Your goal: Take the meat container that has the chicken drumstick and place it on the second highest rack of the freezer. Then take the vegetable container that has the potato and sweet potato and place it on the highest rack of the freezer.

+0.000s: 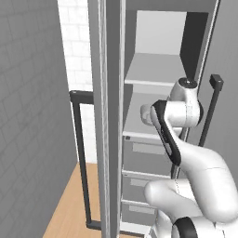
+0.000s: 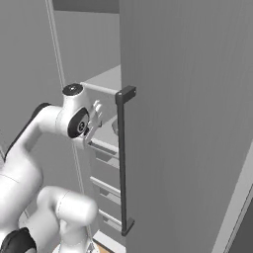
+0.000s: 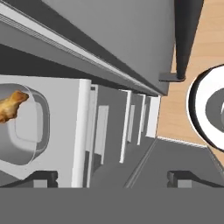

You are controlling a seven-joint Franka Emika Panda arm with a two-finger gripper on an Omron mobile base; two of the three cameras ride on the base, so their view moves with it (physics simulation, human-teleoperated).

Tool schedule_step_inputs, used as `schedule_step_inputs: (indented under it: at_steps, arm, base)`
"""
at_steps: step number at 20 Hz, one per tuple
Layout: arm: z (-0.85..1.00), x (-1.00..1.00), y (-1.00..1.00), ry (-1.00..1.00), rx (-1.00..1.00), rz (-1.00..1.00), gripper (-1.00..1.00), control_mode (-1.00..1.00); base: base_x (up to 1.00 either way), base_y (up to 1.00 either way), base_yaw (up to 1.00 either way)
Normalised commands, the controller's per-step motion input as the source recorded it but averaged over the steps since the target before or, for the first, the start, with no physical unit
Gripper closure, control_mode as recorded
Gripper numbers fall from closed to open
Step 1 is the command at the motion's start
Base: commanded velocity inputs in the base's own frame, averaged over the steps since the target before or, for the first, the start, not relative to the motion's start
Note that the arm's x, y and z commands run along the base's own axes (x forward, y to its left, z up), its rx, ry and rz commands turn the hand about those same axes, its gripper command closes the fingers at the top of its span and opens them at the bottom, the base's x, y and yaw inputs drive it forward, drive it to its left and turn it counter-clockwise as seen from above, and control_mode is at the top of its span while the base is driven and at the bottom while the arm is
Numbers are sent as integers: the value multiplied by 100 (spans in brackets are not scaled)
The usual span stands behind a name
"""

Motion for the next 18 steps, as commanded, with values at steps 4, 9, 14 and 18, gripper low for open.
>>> schedule_step_inputs:
  at_steps: [4, 9, 14, 18]
  arm:
    - [27, -89, 56, 1, 0, 3, -100, -100]
    - [26, -68, 26, 0, 0, 4, -100, -100]
    - [45, -34, 18, 3, -1, 2, -100, -100]
    - [44, -6, 5, 2, 0, 10, -100, -100]
  base:
    - [0, 0, 0]
    - [0, 0, 0]
    - [0, 0, 0]
    - [0, 0, 0]
